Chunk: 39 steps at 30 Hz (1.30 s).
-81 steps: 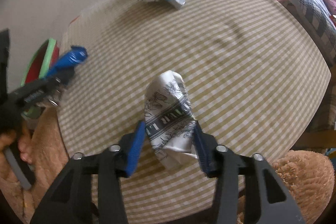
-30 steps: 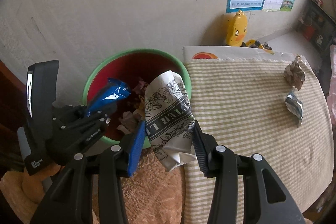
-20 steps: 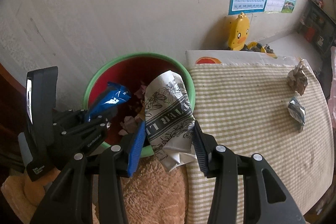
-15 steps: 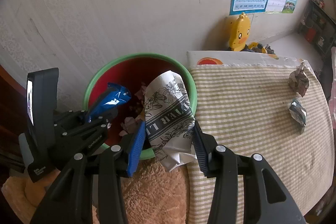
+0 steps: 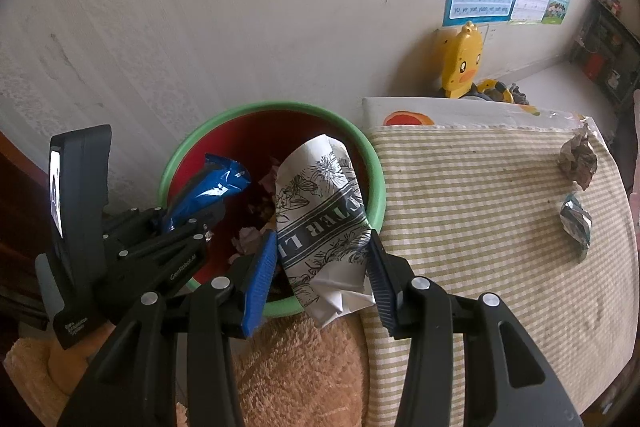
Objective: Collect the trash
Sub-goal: 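Carry the blue wrapper and white paper over the red bin with both tools, then release the blue wrapper with the left tool while the right tool drops the white paper into the bin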
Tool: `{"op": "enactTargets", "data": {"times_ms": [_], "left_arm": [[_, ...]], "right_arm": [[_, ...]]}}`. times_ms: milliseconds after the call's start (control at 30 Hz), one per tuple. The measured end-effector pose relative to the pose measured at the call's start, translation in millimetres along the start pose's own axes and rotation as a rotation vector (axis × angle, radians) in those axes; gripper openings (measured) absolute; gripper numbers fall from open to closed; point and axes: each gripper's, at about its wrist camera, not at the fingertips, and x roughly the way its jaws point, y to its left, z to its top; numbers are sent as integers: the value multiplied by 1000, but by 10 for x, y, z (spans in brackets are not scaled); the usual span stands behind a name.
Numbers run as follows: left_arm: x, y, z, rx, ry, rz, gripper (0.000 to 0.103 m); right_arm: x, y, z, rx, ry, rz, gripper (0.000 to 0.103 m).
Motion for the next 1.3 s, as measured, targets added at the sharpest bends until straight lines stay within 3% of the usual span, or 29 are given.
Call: {"op": "enactTargets", "data": {"times_ms": [467,1300], "left_arm": [[129,109,113,-11,14,-1,24],[291,166,95,-33,48,-2,35]], "right_arm": [[193,83,117,-3,17,29,43],[410,130,199,-15,54,39,43]]}}
